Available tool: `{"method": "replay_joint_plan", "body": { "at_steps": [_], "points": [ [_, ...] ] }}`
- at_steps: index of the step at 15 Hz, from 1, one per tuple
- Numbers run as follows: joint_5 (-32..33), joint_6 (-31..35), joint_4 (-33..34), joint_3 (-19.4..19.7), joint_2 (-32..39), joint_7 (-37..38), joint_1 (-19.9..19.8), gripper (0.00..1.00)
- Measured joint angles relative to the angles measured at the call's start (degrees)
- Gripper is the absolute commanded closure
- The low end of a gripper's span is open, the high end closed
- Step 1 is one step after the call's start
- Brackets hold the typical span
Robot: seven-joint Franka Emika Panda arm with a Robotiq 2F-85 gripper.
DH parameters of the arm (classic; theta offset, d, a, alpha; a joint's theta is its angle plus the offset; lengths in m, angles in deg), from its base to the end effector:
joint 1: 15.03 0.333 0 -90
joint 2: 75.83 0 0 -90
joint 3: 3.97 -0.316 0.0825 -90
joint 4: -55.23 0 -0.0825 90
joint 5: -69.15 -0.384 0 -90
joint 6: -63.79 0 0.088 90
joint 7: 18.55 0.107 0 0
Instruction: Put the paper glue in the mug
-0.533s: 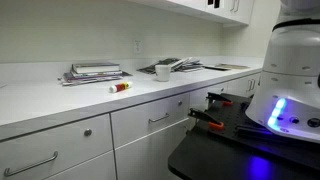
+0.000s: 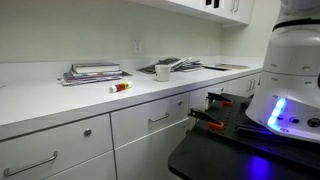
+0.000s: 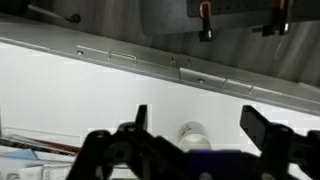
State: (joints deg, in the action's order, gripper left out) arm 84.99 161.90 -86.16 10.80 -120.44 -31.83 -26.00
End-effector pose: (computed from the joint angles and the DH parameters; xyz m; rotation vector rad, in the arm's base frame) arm 0.2765 -0.1774 0.5377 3.0446 -0.1644 -0.0287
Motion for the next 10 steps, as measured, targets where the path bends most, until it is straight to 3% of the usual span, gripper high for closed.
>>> {"method": "replay_joint_plan", "body": {
  "at_steps": [5, 10],
  "points": [
    [-7.24, 8.93, -4.98, -8.47, 4.59, 22.61, 1.36, 0.00],
    [-12.77, 25.17, -7.13, -19.25, 17.66, 46.14, 2.17, 0.00]
  ]
}}
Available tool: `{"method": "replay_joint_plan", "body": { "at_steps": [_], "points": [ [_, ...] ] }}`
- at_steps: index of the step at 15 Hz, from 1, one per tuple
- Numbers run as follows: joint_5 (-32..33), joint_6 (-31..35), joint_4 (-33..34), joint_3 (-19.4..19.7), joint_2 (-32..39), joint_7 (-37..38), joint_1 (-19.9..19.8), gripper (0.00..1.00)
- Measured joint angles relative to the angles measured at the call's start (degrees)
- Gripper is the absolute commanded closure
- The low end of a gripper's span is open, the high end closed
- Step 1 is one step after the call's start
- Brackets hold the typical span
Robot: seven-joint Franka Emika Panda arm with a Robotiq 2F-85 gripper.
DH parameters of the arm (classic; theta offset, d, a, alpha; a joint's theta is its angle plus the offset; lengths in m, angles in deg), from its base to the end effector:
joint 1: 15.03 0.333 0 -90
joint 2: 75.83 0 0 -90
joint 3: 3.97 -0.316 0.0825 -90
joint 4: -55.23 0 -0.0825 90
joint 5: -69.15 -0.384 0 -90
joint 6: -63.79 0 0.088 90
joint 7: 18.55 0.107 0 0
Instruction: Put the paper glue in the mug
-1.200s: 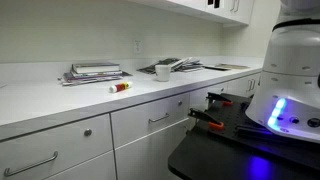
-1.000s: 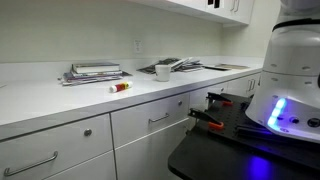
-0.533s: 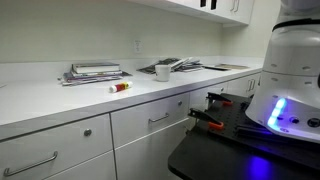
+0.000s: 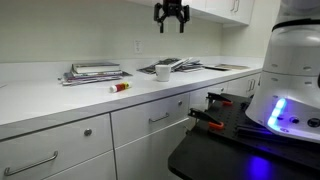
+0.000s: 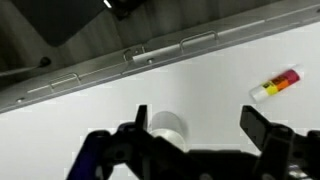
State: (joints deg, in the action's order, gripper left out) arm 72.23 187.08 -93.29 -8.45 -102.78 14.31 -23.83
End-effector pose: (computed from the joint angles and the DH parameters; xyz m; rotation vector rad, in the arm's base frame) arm 0.3907 -0.0321 0.4166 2.9192 -0.9480 0.0722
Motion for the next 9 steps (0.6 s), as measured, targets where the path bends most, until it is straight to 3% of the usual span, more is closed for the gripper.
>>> {"method": "replay_joint_plan", "body": {
  "at_steps": [4, 9],
  "points": [
    [0.04, 9.59, 1.64, -5.05, 11.32, 17.70, -0.01, 0.00],
    [1.16, 13.98, 7.64, -5.64, 24.38, 38.07, 1.95, 0.00]
  ]
}}
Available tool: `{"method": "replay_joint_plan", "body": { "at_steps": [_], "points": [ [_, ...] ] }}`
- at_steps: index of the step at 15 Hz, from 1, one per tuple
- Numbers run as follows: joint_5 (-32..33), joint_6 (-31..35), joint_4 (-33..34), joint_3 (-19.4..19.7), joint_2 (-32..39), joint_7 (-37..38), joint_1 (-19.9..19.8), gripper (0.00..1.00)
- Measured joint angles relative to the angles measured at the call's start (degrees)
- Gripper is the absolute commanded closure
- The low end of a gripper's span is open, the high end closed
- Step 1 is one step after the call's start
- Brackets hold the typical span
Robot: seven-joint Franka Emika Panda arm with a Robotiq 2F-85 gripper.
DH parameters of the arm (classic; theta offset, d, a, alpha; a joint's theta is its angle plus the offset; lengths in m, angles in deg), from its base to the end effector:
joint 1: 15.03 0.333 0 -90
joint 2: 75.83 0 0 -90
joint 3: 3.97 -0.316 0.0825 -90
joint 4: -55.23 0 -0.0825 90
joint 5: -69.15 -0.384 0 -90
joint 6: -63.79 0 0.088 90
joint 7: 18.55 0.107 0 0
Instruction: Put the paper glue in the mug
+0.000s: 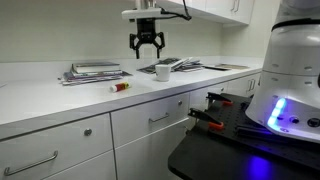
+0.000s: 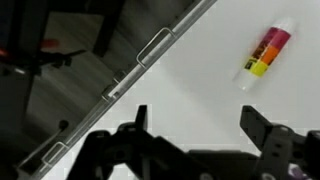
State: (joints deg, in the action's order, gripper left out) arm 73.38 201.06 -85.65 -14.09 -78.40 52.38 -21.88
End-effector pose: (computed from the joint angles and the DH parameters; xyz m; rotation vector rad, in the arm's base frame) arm 0.4706 0.0260 0.3116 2.6078 -1.6466 0.0300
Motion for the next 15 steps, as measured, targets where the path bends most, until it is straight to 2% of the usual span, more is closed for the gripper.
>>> {"method": "replay_joint_plan", "body": {
  "at_steps": [6, 8, 9, 10, 15],
  "points": [
    [-0.08, 3.30, 8.50, 4.36, 13.73, 21.97, 7.03, 0.00],
    [-0.08, 4.97, 11.38, 6.49, 17.81, 26.72, 9.39, 0.04],
    [-0.05, 5.89, 12.84, 7.55, 19.83, 28.19, 10.61, 0.08],
    [-0.01, 6.59, 14.09, 8.47, 21.55, 28.84, 11.77, 0.28],
    [2.18, 7.89, 19.00, 12.59, 27.92, 29.41, 17.21, 0.67]
  ]
}}
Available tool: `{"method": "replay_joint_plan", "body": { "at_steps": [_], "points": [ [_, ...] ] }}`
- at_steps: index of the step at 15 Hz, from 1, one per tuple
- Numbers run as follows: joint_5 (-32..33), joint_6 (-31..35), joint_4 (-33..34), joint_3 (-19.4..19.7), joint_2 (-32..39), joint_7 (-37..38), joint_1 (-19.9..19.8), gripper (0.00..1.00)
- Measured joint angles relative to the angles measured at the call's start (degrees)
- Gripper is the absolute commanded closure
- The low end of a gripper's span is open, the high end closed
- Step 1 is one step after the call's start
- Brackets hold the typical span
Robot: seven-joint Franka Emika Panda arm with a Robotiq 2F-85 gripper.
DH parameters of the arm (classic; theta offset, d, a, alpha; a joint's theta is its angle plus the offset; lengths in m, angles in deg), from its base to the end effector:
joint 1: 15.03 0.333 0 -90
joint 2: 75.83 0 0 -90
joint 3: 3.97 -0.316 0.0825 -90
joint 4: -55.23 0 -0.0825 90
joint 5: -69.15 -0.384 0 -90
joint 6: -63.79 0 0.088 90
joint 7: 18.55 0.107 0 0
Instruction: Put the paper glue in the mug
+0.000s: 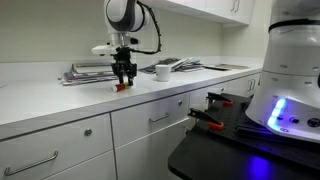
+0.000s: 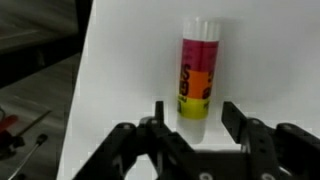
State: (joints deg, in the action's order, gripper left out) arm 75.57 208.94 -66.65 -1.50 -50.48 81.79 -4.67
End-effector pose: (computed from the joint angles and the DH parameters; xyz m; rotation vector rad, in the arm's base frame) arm 0.5656 0.0794 0.1951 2.2244 -2.1069 0.0675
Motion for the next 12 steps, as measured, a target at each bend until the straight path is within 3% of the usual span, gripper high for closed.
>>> {"method": "replay_joint_plan", "body": {
  "at_steps": [4, 7, 12],
  "points": [
    [1.67, 0.08, 1.52, 2.93, 1.38, 0.25, 2.82, 0.92],
    [6.84, 0.13, 1.59, 5.99, 1.06, 3.65, 5.79, 0.92],
    [28.43, -6.05, 1.26, 14.17, -0.83, 20.87, 13.14, 0.92]
  ]
}}
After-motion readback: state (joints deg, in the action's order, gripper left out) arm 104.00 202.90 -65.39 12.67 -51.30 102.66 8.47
